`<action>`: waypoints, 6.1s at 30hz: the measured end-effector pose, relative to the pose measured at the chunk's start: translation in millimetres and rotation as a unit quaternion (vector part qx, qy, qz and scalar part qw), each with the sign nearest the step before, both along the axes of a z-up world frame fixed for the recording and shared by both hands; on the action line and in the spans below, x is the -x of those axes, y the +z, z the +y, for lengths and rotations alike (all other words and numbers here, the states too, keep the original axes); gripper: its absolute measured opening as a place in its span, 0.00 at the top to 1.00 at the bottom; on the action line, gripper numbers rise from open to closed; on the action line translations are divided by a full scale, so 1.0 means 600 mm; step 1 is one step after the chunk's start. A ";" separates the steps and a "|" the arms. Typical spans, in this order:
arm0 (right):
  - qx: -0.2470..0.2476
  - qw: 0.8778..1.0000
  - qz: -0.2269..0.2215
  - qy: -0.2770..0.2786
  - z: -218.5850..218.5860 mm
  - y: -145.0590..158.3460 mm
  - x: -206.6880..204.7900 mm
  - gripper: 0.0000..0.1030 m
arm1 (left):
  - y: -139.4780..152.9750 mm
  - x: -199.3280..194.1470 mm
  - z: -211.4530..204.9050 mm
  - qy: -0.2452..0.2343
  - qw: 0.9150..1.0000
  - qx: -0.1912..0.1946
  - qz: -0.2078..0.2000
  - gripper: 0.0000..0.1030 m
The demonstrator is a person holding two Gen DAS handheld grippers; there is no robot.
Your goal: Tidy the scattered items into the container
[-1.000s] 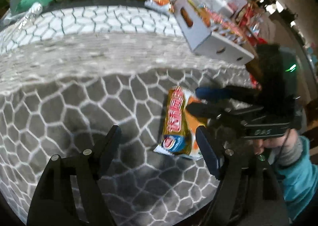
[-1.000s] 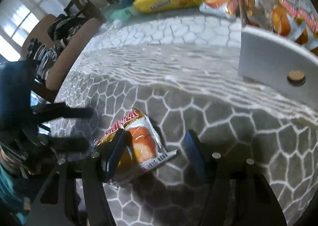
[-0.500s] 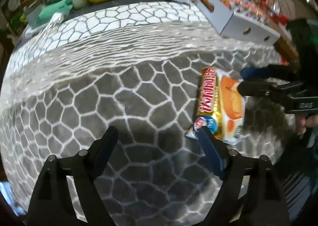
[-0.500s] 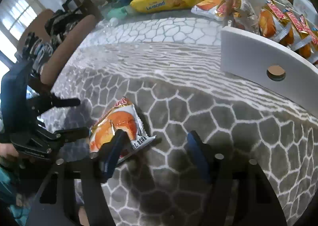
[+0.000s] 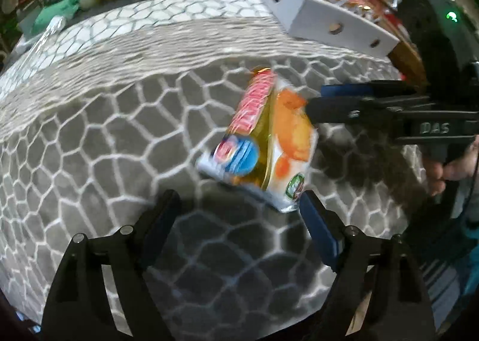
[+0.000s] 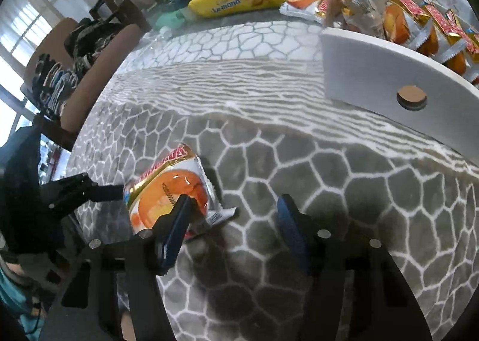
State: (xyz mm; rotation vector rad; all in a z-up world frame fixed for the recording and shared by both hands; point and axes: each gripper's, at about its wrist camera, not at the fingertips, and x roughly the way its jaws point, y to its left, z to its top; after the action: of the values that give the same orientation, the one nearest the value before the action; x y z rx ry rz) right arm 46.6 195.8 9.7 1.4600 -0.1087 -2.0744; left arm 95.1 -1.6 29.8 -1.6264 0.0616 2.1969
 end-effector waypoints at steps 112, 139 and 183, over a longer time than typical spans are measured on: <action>0.098 0.975 0.011 -0.200 0.266 0.119 0.191 0.53 | 0.114 0.414 0.112 0.074 0.980 -0.180 0.043 0.18; 0.131 0.966 0.014 -0.223 0.277 0.110 0.178 0.36 | -0.037 0.486 0.146 0.105 0.986 -0.104 0.076 0.29; -0.239 0.945 0.162 -0.154 -0.160 0.001 0.248 0.18 | 0.044 0.165 -0.241 0.200 0.948 -0.240 0.066 0.17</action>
State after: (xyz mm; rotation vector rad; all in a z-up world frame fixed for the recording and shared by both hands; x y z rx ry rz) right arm -102.1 99.8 10.4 1.4042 0.3414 -2.7089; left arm -4.1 -146.2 56.5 -1.2935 -0.7688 2.3561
